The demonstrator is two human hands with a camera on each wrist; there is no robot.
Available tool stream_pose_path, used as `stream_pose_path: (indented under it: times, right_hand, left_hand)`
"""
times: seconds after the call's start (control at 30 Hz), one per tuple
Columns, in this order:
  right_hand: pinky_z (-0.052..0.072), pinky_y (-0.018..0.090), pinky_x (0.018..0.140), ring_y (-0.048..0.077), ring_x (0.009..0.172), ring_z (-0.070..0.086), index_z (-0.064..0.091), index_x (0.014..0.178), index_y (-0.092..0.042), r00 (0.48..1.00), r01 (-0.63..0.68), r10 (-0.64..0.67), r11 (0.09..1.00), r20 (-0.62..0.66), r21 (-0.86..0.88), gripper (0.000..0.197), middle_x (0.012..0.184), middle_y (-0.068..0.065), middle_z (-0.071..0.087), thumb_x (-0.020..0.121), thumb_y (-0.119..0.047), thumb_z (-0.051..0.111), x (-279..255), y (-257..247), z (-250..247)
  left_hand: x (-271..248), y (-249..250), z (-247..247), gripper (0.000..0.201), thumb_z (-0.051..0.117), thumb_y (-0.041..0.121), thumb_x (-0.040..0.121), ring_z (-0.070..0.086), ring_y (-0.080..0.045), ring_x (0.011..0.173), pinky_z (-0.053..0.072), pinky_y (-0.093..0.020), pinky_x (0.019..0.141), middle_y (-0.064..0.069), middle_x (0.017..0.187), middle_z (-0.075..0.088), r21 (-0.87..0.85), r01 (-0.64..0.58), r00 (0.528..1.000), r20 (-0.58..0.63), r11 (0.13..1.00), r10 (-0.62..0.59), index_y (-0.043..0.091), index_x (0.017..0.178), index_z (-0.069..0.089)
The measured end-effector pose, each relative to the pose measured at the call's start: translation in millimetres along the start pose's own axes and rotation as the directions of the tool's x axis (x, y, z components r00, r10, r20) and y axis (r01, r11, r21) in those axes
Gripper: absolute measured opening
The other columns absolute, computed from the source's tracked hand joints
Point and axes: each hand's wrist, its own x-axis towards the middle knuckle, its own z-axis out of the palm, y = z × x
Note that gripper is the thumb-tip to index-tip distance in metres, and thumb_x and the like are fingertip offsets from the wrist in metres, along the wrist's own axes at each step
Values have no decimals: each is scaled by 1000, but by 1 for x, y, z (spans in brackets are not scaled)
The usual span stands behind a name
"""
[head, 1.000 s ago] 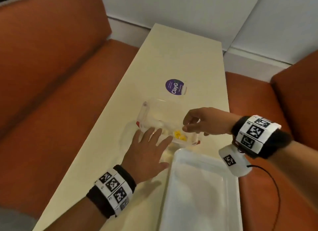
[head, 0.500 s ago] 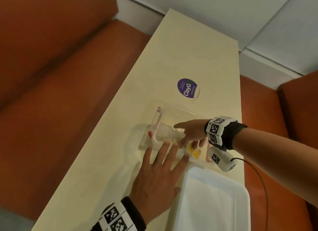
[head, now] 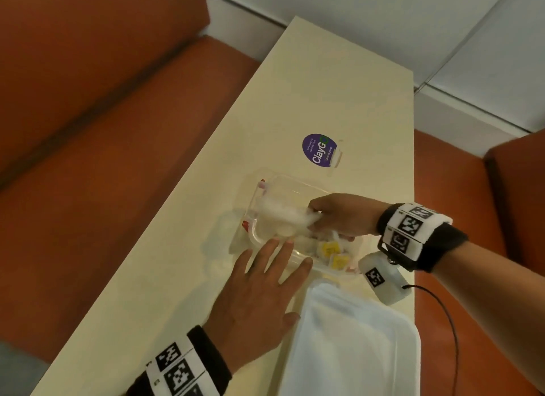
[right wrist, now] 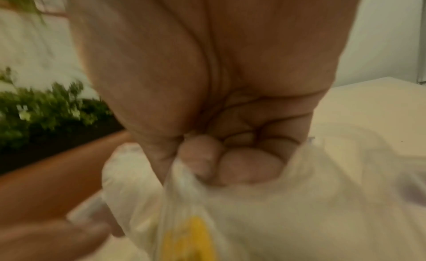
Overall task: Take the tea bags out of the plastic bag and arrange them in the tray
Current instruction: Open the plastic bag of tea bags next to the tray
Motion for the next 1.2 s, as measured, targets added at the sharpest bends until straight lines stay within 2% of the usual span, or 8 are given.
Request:
stream_pose_path:
  times: [0.1,0.2,0.37,0.53,0.77,0.93,1.1,1.2]
  right_hand:
    - [38,22,43,11,44,43,61,88,-18,983,107,-69,969,-171,223,9,63,-4,56,96,-21,63,-38,3,1]
    - [34,26,45,17,50,41,65,94,-13,930,263,-98,851,-354,454,9,69,1,64,95,-22,66,-76,3,14]
    - [26,27,45,21,55,32,60,94,-13,834,499,-88,543,-544,676,7,72,14,50,97,-20,63,-131,-13,69]
    - [40,26,48,13,49,49,53,97,-12,870,470,-36,355,-491,808,8,79,14,62,98,-17,60,-141,-43,157]
    - [49,27,56,11,53,56,57,114,-17,982,89,113,419,-149,904,25,104,16,72,91,-20,66,-113,-57,256]
    - [48,21,54,7,52,55,62,110,-20,968,122,151,420,-201,899,19,90,6,71,92,-19,65,-117,-50,268]
    - [47,20,52,8,51,53,65,110,-20,962,152,134,465,-239,872,18,83,5,70,95,-13,61,-114,-43,269]
    - [44,20,56,4,54,50,70,105,-27,950,210,69,577,-303,790,19,77,-2,64,93,-16,60,-112,-43,274]
  left_hand:
    - [-6,0,-6,77,48,66,84,33,-33,146,39,-53,110,-11,157,38,-68,-33,999,-42,997,30,35,153,30]
    - [-19,8,-26,65,47,62,91,36,-19,144,37,-43,112,2,155,40,-358,3,989,-135,934,-54,41,150,31]
    - [-66,34,-51,33,62,48,89,63,-2,102,52,-17,81,22,116,61,-757,85,911,-204,647,-359,39,121,59]
    - [-126,64,-58,25,60,50,85,65,-6,86,52,-14,66,21,100,66,-787,139,877,-184,602,-444,37,107,63]
    - [-160,44,-5,19,64,42,92,62,2,78,51,-20,68,18,95,67,-658,443,807,-4,610,-590,35,110,64]
    - [-156,34,7,17,65,37,93,62,5,76,45,-9,65,17,95,68,-701,478,776,56,529,-628,33,109,66]
    - [-132,34,16,25,66,52,87,65,3,76,52,-23,71,15,91,70,-706,508,776,126,494,-618,35,104,67]
    - [-121,38,20,37,70,62,78,67,-3,77,56,-28,67,11,86,70,-696,549,760,186,462,-622,33,101,66]
